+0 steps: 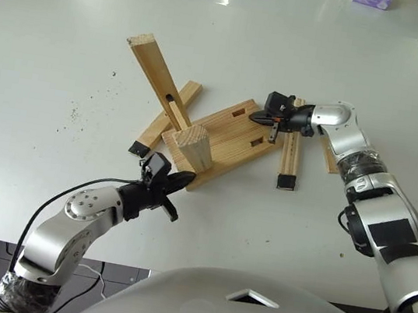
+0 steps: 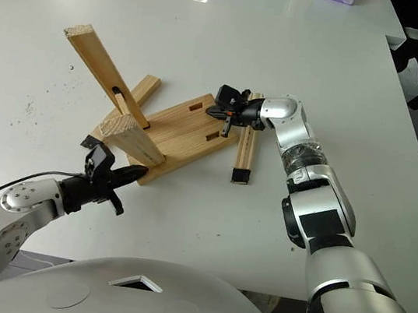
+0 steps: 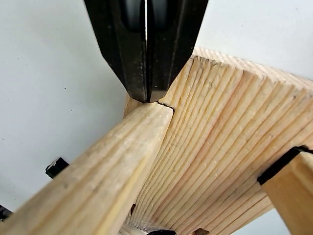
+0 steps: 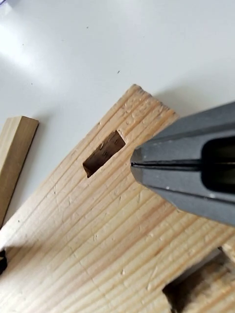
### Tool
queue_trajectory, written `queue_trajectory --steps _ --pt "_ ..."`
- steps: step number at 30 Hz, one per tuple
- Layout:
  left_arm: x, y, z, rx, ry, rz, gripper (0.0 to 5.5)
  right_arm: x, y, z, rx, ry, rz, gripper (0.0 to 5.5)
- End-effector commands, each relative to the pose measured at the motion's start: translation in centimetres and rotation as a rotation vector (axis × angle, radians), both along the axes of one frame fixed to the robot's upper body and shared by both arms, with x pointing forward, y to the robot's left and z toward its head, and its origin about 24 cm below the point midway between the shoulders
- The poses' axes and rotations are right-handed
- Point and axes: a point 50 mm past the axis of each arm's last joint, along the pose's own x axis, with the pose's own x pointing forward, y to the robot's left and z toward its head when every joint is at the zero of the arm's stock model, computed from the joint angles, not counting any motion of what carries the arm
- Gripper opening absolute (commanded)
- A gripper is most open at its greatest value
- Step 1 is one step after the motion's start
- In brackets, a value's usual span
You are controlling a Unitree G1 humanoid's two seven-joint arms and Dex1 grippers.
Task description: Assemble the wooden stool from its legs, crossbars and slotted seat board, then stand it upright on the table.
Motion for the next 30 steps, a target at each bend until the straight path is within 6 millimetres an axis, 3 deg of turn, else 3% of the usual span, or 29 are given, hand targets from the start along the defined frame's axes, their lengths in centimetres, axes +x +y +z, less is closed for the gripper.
queue_trajectory --steps 1,6,10,20,25,28,30 --pt "0.0 1.4 -2.3 0.134 0.088 0.059 0.00 -2.2 -1.7 -3.2 -0.167 0.126 0.090 0.01" --pt "0.4 3.2 -2.8 0.218 0.082 0.060 0.00 -3.5 -2.8 -3.4 -0.221 0.147 0.174 0.01" --pt "1.9 4.4 -3.0 0.261 0.054 0.086 0.00 -4.3 -3.0 -2.7 -0.195 0.158 0.220 0.01" --pt "7.0 3.5 -4.0 0.247 -0.038 0.148 0.00 -7.8 -3.5 -0.1 -0.145 0.182 0.332 0.01" --pt "9.6 3.7 -1.5 0.177 -0.171 0.233 0.00 -5.9 -2.3 3.1 0.035 0.055 0.181 0.01" --pt "9.1 5.2 1.6 0.109 -0.245 0.331 0.00 -4.0 -1.8 6.0 0.165 -0.011 0.079 0.01" --pt "7.9 6.3 2.5 0.100 -0.238 0.384 0.00 -3.0 -1.4 6.1 0.181 -0.041 0.031 0.01"
